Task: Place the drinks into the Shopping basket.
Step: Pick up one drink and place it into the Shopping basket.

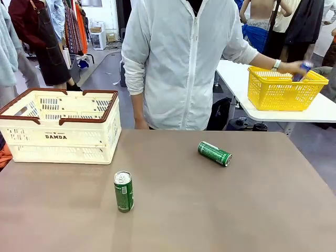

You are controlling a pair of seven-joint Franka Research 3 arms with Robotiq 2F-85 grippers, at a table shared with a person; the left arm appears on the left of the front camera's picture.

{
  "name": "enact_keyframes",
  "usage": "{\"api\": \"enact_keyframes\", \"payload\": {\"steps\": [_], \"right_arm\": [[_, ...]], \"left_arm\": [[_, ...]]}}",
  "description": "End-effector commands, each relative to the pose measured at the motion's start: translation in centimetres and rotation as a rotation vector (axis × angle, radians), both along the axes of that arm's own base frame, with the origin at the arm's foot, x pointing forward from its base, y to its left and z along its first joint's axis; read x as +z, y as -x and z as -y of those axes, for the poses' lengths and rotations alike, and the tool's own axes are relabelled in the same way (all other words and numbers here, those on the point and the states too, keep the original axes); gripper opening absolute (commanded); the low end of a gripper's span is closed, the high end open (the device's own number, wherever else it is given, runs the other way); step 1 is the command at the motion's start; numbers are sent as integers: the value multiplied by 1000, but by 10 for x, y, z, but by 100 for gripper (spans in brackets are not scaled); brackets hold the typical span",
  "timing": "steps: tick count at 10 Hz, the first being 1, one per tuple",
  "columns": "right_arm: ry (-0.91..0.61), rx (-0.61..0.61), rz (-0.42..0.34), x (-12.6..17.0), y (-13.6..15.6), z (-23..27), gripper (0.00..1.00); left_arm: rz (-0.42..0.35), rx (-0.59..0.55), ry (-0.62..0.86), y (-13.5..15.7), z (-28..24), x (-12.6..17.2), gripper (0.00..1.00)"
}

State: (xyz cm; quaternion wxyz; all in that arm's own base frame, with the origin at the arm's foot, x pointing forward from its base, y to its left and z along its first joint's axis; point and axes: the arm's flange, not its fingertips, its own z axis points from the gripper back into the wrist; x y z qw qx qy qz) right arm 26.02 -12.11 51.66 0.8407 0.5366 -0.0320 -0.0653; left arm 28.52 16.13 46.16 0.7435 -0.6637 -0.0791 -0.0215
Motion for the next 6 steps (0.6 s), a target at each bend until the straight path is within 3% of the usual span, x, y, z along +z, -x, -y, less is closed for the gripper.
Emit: {"api": "enact_keyframes", "payload": {"steps": [1,2,3,4,6], "right_arm": [[-121,-115,-24,-42,-10,41,100],[-103,-162,-54,-61,-7,46,100],[-33,-115,7,-71,-8,37,100],[-94,-155,-60,-50,13,62,100],[-94,-155,-60,-50,13,62,100]], "left_arm": [[-4,10,15,0,2,4,100],[-4,10,15,0,2,4,100],[-4,10,15,0,2,4,100],[-4,10,15,0,2,4,100],[-4,10,15,0,2,4,100]]}}
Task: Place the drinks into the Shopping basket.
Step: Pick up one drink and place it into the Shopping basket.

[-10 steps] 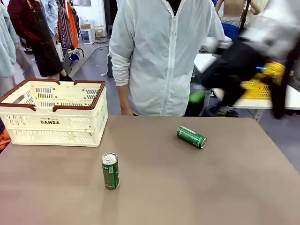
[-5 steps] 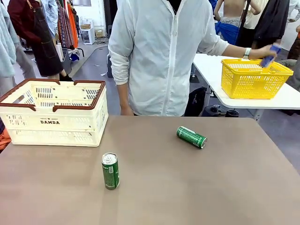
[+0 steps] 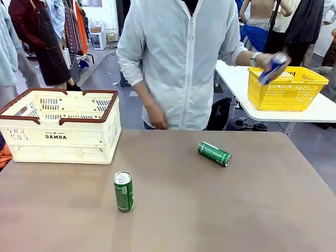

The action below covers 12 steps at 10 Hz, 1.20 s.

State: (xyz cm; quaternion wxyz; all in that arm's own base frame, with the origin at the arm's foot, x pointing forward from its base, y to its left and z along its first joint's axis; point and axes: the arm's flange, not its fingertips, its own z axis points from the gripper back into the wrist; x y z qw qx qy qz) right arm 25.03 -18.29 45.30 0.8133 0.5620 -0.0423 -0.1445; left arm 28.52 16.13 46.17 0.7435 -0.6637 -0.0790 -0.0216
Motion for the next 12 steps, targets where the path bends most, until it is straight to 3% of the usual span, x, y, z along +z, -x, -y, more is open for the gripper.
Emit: {"api": "enact_keyframes", "payload": {"steps": [1,3,4,5,6,7,8,10,12], "right_arm": [[-17,-9,3,14,3,0,100],[-17,-9,3,14,3,0,100],[-17,-9,3,14,3,0,100],[-17,-9,3,14,3,0,100],[-17,-9,3,14,3,0,100],[-17,-9,3,14,3,0,100],[-17,-9,3,14,3,0,100],[-17,-9,3,14,3,0,100],[-17,-9,3,14,3,0,100]], "left_arm": [[-4,10,15,0,2,4,100],[0,0,0,0,0,0,100],[-139,4,-39,-4,9,25,100],[-257,-37,-185,-8,56,61,100],[-274,-158,-305,-16,113,93,100],[-311,-209,-463,-27,171,115,100],[-364,-235,-622,-40,232,128,100],[-486,-247,-931,-64,306,125,100],[-564,-7,-1239,-77,322,117,100]]}}
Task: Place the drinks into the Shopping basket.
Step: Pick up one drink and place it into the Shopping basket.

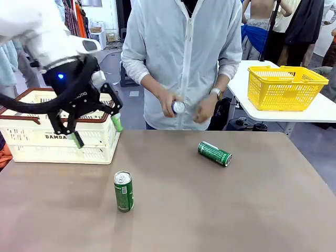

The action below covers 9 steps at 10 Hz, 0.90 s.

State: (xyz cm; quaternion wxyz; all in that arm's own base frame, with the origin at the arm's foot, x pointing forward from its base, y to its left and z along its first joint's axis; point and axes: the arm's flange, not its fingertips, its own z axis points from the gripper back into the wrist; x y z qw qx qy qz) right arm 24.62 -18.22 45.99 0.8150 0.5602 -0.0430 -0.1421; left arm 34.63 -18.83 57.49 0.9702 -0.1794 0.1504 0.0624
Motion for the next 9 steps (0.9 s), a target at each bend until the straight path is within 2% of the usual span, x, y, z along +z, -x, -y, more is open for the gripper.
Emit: {"api": "enact_keyframes", "payload": {"steps": [1,2,4,6,7,9], "right_arm": [[-23,-13,0,7,-1,1,100],[-23,-13,0,7,-1,1,100],[-23,-13,0,7,-1,1,100],[-23,-13,0,7,-1,1,100],[-23,-13,0,7,-1,1,100],[-23,-13,0,7,-1,1,100]], "left_arm": [[-35,44,-197,-9,-27,1,100],[8,64,-206,-6,-27,2,100],[26,49,-33,-7,-48,9,100],[-4,74,144,3,-132,23,100],[-15,130,149,13,-174,22,100],[8,172,226,36,-235,7,100]]}}
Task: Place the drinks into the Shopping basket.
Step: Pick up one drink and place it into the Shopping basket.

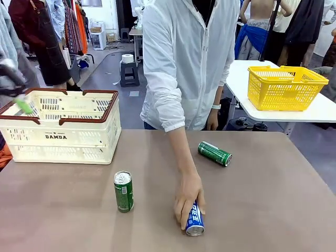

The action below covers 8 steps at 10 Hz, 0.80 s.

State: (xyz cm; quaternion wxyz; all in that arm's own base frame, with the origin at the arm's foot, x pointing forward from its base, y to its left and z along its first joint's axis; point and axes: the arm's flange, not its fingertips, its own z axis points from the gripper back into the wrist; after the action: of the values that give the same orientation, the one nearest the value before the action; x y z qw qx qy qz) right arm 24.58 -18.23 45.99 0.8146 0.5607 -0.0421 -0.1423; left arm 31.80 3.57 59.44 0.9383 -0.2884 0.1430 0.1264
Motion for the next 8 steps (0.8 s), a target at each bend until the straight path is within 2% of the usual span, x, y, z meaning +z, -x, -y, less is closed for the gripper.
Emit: {"api": "enact_keyframes", "payload": {"steps": [1,2,3,4,6,8], "right_arm": [[-21,-13,2,7,-2,1,100],[-21,-13,2,7,-2,1,100],[-21,-13,2,7,-2,1,100],[-21,-13,2,7,-2,1,100],[-21,-13,2,7,-2,1,100],[-21,-13,2,7,-2,1,100]], "left_arm": [[49,12,74,19,-34,-23,100],[86,-14,180,26,-56,-37,100],[70,33,198,31,-70,-49,100],[83,34,204,33,-71,-52,100],[92,62,139,23,-37,-32,100],[53,40,49,3,28,-15,100]]}}
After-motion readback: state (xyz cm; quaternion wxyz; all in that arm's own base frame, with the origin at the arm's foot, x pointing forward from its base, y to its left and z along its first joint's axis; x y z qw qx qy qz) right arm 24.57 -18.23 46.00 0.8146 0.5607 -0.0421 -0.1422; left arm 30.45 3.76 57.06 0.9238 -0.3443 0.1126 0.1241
